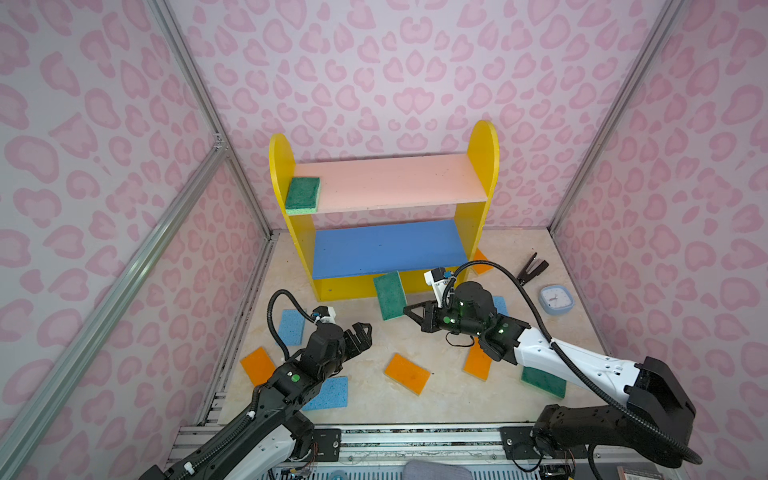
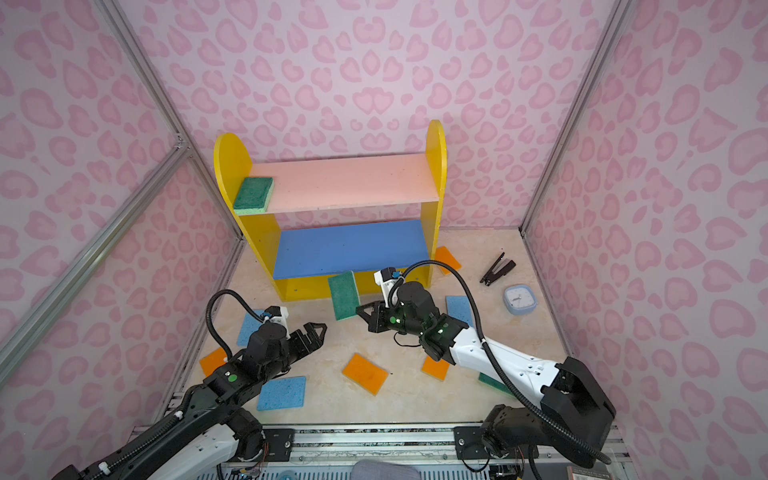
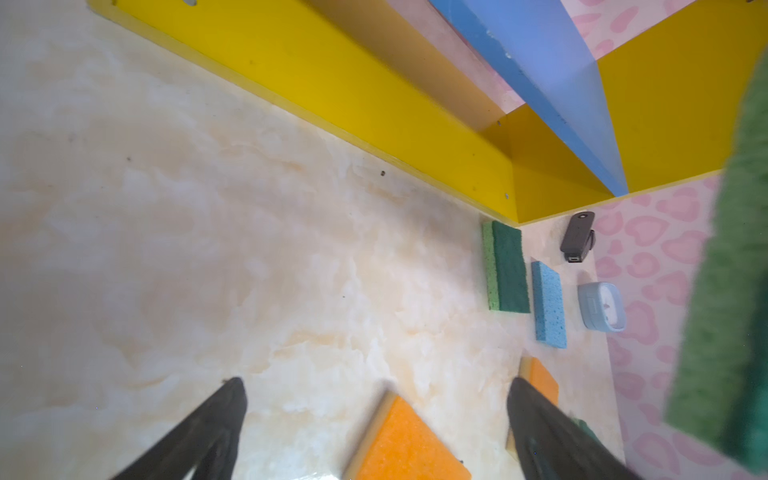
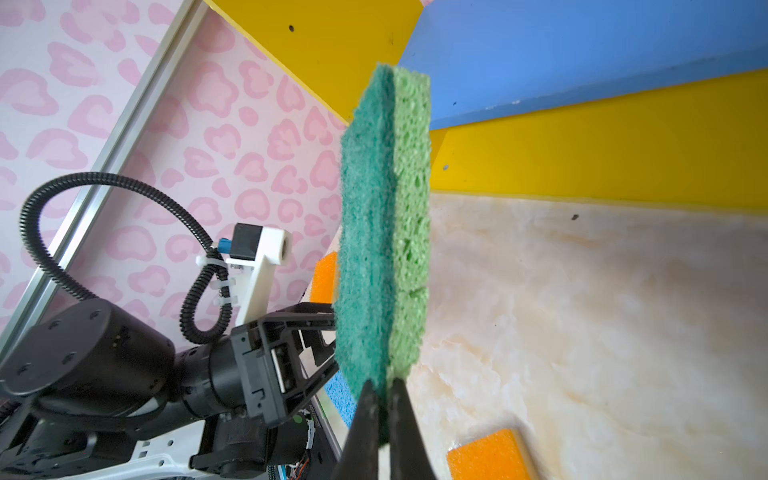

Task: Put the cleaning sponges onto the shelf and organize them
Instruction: 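Lift the sponge with the right gripper up to the pink top shelf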

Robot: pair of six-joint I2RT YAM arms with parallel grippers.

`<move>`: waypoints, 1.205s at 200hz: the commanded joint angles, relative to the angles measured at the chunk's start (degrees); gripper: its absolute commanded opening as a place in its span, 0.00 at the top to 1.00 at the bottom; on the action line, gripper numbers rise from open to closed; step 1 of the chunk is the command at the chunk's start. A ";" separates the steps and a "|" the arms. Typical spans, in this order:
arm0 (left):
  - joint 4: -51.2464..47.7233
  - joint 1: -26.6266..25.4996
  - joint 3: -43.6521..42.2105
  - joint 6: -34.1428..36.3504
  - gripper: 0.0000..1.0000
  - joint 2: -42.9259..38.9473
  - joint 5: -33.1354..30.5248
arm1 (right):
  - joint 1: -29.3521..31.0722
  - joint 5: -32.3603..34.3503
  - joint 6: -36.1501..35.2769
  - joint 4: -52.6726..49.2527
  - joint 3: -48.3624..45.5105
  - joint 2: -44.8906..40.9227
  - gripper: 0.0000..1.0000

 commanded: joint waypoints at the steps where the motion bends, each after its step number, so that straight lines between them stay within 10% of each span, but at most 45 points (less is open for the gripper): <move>1: -0.80 0.44 -0.82 0.75 0.01 -1.02 -2.32 | -0.09 2.15 -3.42 -5.11 2.89 -0.14 0.94; 241: 0.22 1.02 -5.30 0.91 0.02 -6.82 -2.67 | 3.41 7.88 3.92 -19.89 79.92 41.13 0.88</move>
